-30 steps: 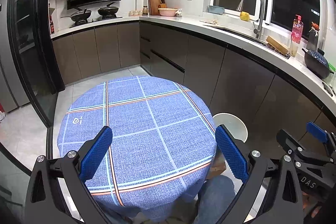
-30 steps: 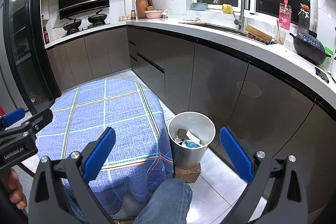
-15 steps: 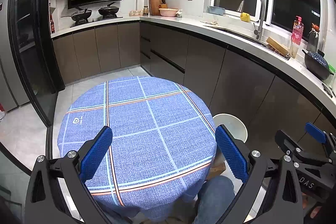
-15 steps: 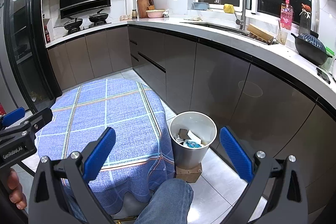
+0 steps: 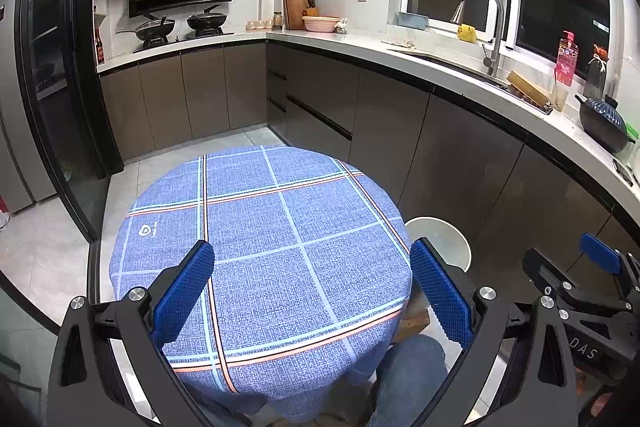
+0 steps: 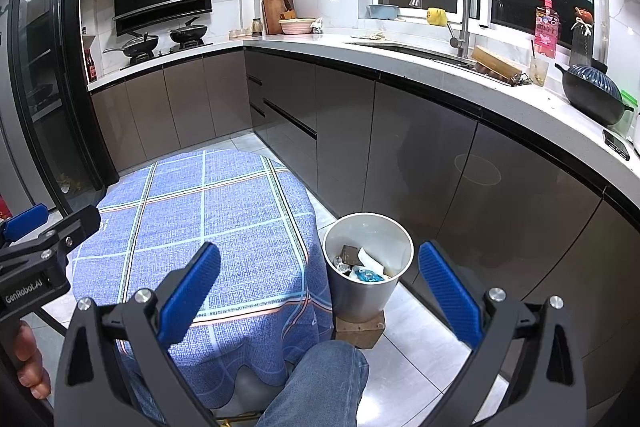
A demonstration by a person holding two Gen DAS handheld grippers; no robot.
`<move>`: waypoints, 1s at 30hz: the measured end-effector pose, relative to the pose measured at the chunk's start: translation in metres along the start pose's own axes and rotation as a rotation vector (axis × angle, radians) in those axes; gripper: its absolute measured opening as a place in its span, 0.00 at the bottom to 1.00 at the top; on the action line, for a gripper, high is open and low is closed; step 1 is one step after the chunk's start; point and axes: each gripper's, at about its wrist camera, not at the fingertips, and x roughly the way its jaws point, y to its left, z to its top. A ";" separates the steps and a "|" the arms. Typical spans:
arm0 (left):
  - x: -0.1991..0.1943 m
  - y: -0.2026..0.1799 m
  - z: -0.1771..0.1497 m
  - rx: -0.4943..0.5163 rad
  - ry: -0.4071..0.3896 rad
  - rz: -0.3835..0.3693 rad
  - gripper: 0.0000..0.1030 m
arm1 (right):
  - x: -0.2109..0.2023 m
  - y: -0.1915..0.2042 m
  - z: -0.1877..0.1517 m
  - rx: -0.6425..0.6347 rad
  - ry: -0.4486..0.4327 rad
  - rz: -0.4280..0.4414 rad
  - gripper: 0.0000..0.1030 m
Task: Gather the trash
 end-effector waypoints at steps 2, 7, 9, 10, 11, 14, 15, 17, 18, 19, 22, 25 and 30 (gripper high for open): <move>0.000 0.000 0.000 0.000 0.001 -0.001 0.92 | 0.000 0.000 0.000 -0.001 0.000 0.000 0.97; -0.001 0.000 0.000 -0.001 0.000 -0.001 0.92 | 0.000 0.000 0.000 0.000 0.000 0.000 0.97; -0.001 0.000 0.000 -0.001 -0.001 -0.001 0.92 | 0.000 0.001 0.000 -0.001 0.000 0.000 0.97; -0.001 0.000 0.000 -0.001 -0.001 -0.001 0.92 | -0.001 0.001 0.000 0.000 0.000 0.000 0.97; -0.001 0.001 -0.001 -0.001 0.000 -0.001 0.92 | -0.001 0.001 0.000 0.001 0.000 0.000 0.97; -0.001 0.000 -0.001 -0.002 0.000 0.000 0.92 | -0.001 0.002 0.000 0.000 -0.001 -0.001 0.97; -0.001 0.000 0.000 -0.002 0.000 0.000 0.92 | -0.001 0.001 0.000 0.000 -0.001 0.000 0.97; 0.000 0.001 -0.001 -0.002 0.000 -0.001 0.92 | -0.001 0.002 0.000 0.000 0.000 0.000 0.97; -0.001 0.000 -0.001 -0.002 0.000 -0.001 0.92 | -0.001 0.001 0.000 0.000 -0.001 -0.001 0.97; 0.000 0.000 -0.001 -0.002 0.000 -0.002 0.92 | -0.001 0.001 0.000 0.001 0.000 -0.001 0.97; -0.001 0.000 0.000 -0.001 -0.001 -0.002 0.92 | 0.001 -0.003 0.002 -0.002 0.001 0.003 0.97; -0.002 0.000 0.000 -0.002 -0.001 -0.003 0.92 | 0.001 -0.002 0.002 -0.001 0.000 0.003 0.97; -0.001 -0.001 0.002 -0.005 0.000 0.002 0.92 | 0.001 -0.002 0.002 -0.001 0.001 0.002 0.97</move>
